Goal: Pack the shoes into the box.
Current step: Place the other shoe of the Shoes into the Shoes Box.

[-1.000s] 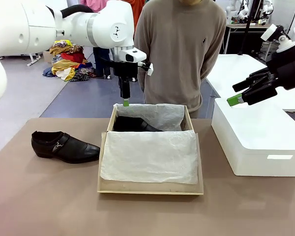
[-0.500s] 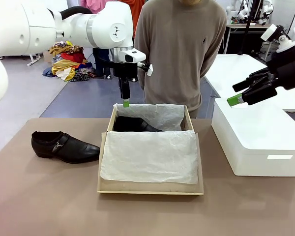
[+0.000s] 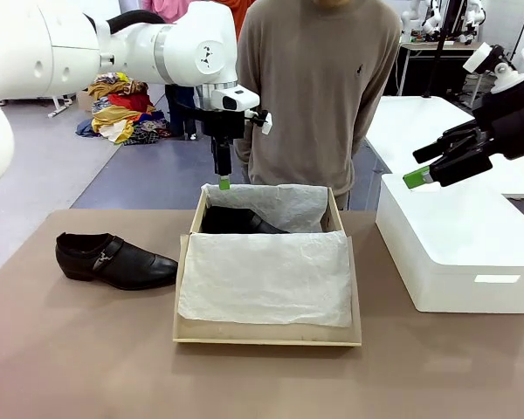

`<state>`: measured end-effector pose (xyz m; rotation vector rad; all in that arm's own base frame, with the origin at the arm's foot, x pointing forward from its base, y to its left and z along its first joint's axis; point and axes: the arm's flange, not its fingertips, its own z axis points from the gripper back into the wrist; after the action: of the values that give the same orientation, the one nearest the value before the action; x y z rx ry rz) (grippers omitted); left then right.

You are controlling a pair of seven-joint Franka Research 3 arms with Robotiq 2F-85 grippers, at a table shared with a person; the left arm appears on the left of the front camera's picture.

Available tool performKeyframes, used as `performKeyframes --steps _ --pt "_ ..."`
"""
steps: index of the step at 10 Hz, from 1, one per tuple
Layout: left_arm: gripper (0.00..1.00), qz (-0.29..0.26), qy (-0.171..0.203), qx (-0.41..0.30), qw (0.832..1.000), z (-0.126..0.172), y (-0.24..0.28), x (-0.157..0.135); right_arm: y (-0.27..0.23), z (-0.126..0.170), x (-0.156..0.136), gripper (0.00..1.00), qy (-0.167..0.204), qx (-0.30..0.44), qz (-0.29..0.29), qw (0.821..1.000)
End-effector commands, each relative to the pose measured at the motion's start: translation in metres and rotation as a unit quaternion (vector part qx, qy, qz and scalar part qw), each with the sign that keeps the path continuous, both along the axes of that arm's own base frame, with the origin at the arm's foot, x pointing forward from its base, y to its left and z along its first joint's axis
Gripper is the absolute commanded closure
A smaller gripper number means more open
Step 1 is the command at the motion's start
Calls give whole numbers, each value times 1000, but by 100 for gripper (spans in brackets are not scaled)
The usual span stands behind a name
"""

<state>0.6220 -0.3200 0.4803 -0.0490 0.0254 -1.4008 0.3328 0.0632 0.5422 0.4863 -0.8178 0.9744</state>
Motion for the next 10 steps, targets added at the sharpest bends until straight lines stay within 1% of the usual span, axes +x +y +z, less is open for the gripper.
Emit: performKeyframes --steps 1,2,3,4,6,7,8,10 --pt "0 5 -5 5 1000 2 2 -1 -1 0 4 0 -10 8 12 1000" --pt "0 0 0 0 1000 0 0 0 -1 0 4 0 -10 8 12 1000" --pt "0 -2 -19 4 1000 10 12 -8 -1 0 4 0 -10 8 12 1000" --pt "0 -11 -26 8 1000 18 29 -14 -1 0 4 0 -10 8 12 1000" --pt "0 -43 -39 -2 998 30 67 -21 -1 0 4 0 -10 8 12 1000" --pt "0 -45 -43 -8 998 35 85 -25 -1 0 4 0 -10 8 12 1000" --pt "0 -66 -54 -27 996 39 105 -31 -1 0 4 0 -10 8 12 1000" --pt "0 -88 -80 -36 992 49 154 -47 -1 0 4 0 -10 8 12 1000"
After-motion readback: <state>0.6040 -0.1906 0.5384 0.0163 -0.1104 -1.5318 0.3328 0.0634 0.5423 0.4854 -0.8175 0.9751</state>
